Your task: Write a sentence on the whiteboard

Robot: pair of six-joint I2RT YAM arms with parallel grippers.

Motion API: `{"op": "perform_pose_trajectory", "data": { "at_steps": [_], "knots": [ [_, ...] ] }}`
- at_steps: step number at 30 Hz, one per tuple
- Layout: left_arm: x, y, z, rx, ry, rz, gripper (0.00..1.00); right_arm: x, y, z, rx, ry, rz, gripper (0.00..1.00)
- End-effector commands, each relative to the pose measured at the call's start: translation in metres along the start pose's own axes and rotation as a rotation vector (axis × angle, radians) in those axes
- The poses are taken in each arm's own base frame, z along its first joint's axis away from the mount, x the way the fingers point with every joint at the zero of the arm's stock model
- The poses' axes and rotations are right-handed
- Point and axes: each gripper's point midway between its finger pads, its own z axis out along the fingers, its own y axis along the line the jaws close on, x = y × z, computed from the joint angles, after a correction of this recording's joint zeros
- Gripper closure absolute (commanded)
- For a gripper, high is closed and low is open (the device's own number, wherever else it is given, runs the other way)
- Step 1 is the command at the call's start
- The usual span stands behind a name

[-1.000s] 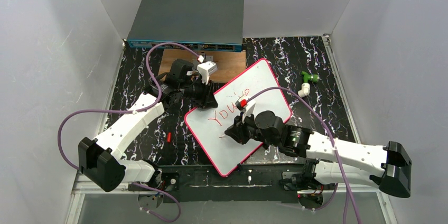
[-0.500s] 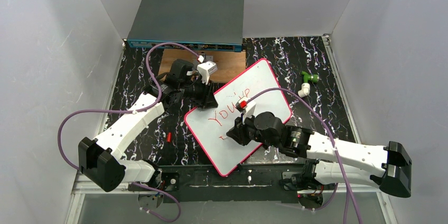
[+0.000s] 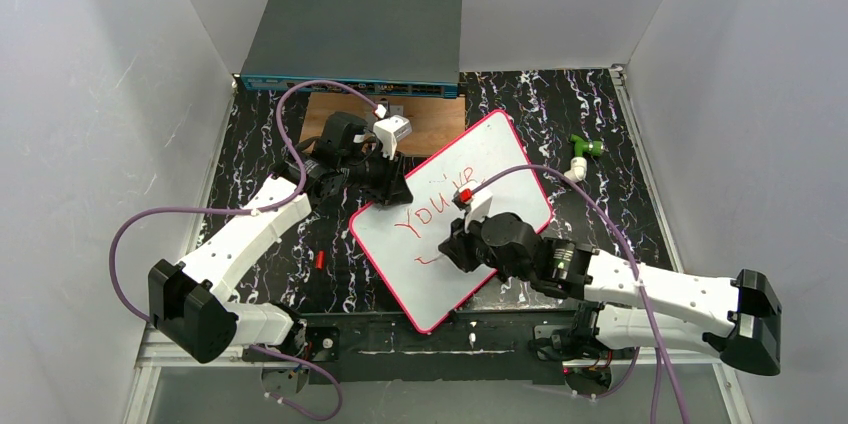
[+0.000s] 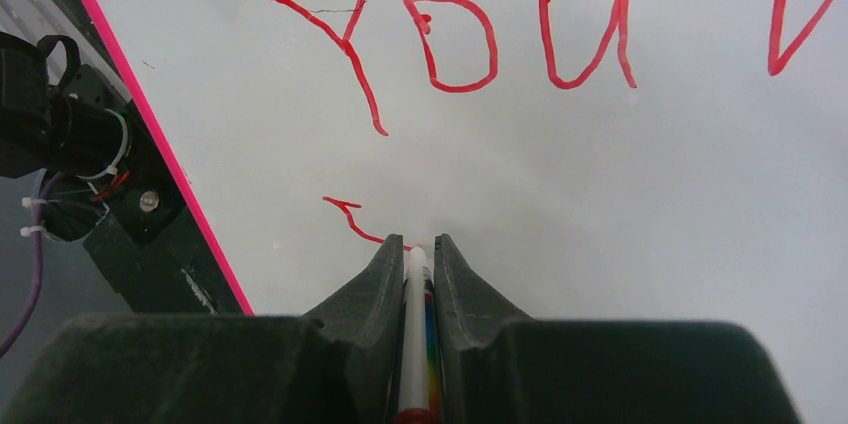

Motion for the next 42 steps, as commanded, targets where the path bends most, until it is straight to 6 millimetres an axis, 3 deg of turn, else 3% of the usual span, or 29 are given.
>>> {"op": "perform_pose_trajectory", "data": {
  "at_steps": [1,16,42],
  "knots": [
    [0.013,0.033,-0.006,-0.171,0.033,0.071,1.00,-0.027,-0.003,0.003,0.052,-0.061,-0.023,0.99],
    [0.015,0.033,-0.008,-0.175,0.032,0.065,1.00,-0.062,0.020,0.012,-0.004,-0.110,-0.060,0.99],
    [0.013,0.033,-0.008,-0.180,0.025,0.069,1.00,-0.041,0.037,0.019,-0.102,-0.032,-0.040,0.99]
  ]
}}
